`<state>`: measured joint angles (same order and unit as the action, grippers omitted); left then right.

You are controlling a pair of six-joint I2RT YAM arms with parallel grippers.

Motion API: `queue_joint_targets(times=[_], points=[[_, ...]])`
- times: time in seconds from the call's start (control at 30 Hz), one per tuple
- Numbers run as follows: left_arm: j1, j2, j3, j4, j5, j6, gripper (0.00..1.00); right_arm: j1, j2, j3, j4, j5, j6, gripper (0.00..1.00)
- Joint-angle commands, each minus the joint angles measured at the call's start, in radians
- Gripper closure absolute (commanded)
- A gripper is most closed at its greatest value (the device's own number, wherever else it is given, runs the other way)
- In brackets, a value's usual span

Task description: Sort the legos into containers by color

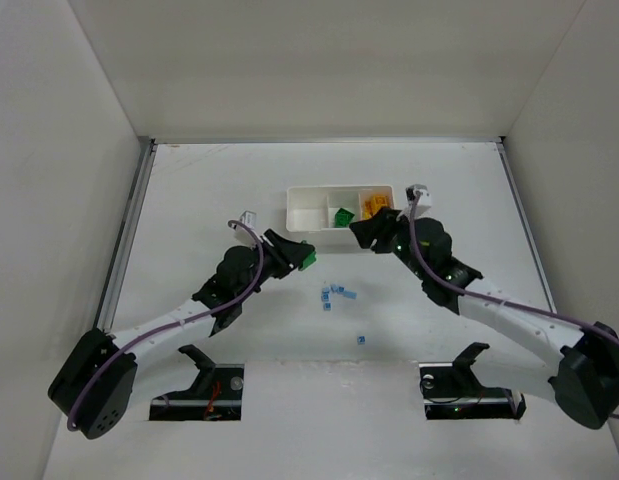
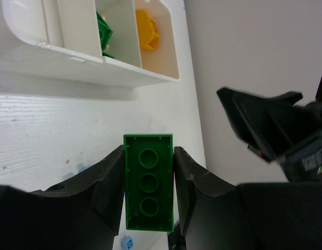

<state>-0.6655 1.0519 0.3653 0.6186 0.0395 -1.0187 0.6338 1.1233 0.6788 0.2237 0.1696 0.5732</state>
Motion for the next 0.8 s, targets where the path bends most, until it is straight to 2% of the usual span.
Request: queue_joint_targets(times=[0.0,0.1,0.2,0.43,0.5,0.77], points=[[0.007,-0.007,0.009,0.141,0.026,-0.047,0.83,0.071,-0.054,-0.094,0.259,-0.165,0.206,0.41],[0.005,-0.007,0.000,0.185,0.026,-0.084,0.82,0.135,-0.037,-0.142,0.419,-0.226,0.287,0.32],[0.010,-0.027,-0.014,0.220,0.016,-0.130,0.82,0.166,0.001,-0.154,0.502,-0.262,0.330,0.29],[-0.003,-0.062,-0.040,0.259,0.007,-0.191,0.81,0.175,0.046,-0.163,0.578,-0.283,0.369,0.29],[-0.010,-0.073,-0.054,0.291,0.005,-0.231,0.81,0.172,0.055,-0.171,0.618,-0.309,0.413,0.31],[-0.024,-0.082,-0.085,0.375,-0.024,-0.273,0.80,0.169,0.108,-0.170,0.640,-0.337,0.497,0.34]])
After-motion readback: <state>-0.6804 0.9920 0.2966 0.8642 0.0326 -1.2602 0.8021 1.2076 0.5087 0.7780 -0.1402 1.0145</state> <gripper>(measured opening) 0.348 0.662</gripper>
